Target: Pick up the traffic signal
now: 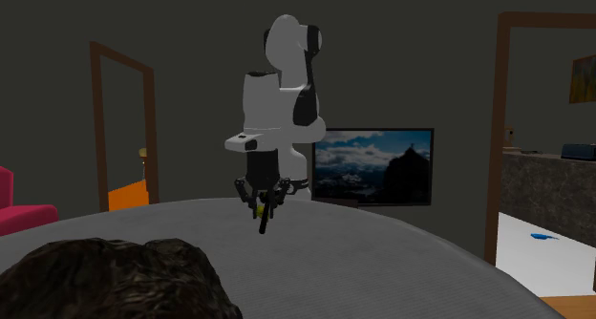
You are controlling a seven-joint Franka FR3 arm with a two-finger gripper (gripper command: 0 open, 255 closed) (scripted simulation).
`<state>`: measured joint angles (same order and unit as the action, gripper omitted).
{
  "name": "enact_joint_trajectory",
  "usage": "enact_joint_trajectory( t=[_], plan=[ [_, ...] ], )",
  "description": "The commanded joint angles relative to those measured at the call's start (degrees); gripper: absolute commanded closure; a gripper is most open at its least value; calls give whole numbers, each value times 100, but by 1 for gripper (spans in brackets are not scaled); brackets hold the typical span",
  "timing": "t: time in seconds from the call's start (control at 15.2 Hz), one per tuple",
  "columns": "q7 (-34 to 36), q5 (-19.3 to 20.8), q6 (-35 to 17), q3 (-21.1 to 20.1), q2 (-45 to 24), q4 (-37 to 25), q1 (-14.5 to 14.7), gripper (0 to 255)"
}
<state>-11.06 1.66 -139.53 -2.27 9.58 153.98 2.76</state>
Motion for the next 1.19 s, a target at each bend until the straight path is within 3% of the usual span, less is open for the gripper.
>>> enact_joint_trajectory(
  t=[0.0, 0.33, 1.12],
  plan=[
    [0, 0, -2, 0, -1, 1, 0, 255],
    [-7, 3, -5, 4, -6, 0, -4, 255],
    [-71, -60, 1133, 20, 812, -321, 18, 255]
  ],
)
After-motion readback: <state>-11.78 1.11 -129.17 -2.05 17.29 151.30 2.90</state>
